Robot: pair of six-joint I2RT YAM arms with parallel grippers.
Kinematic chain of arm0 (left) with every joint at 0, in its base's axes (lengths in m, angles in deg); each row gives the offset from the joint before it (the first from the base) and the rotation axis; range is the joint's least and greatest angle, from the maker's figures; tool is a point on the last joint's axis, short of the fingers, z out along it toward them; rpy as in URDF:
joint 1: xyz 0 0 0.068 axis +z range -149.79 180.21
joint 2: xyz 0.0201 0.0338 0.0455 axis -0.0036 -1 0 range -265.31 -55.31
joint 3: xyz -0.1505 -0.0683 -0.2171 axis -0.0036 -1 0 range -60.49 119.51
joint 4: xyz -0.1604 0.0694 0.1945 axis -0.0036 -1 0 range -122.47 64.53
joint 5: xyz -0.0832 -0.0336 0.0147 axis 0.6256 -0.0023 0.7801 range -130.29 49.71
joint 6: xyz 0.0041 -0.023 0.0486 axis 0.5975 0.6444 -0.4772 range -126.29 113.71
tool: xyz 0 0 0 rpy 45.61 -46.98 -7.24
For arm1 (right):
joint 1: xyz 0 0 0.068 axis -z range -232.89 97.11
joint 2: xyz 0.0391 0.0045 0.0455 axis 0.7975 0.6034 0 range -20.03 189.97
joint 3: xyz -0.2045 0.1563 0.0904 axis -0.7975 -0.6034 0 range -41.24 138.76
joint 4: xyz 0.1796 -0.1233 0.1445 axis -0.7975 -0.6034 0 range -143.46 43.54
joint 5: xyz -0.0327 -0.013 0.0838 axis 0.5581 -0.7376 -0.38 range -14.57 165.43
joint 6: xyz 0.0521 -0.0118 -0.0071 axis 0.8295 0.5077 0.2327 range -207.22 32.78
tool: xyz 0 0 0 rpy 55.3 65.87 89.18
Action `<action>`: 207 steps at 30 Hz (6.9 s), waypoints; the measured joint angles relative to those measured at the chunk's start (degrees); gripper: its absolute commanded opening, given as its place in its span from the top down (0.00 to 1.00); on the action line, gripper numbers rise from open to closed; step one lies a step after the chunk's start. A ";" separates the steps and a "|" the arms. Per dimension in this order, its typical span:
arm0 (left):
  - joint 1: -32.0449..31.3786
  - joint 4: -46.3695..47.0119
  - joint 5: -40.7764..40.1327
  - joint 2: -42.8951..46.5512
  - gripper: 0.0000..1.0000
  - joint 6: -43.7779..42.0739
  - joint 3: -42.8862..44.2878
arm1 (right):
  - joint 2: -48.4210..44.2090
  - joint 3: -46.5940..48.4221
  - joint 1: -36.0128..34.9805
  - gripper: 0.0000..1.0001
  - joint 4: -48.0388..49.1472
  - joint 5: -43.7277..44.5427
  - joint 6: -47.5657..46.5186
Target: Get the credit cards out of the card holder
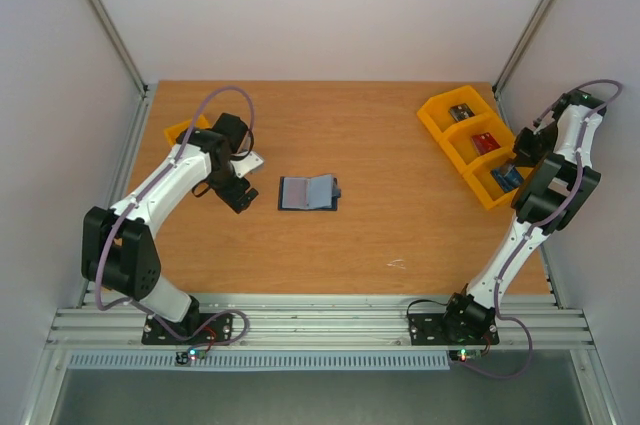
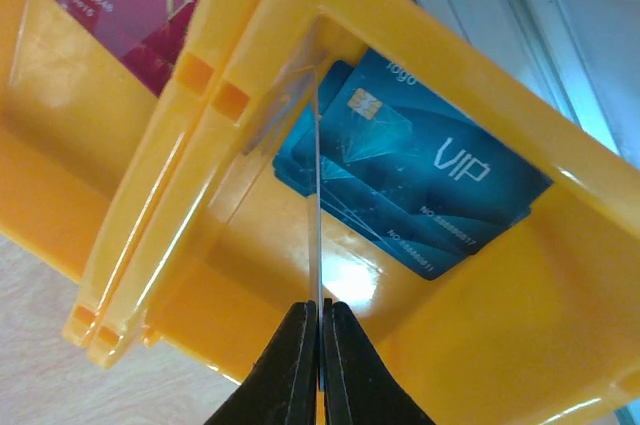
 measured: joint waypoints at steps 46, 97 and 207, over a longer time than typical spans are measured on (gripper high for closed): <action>0.00 -0.46 1.18 -0.63 0.01 0.11 0.20 | 0.02 5.31 -3.72 0.71 -0.59 11.17 1.11; 2.32 23.76 37.57 -24.76 0.18 35.08 2.38 | -7.72 -33.40 -62.01 0.70 34.99 -7.85 23.87; 0.83 61.18 53.57 35.10 1.00 42.29 -11.93 | -40.13 -8.94 -74.44 0.99 37.22 -21.75 11.21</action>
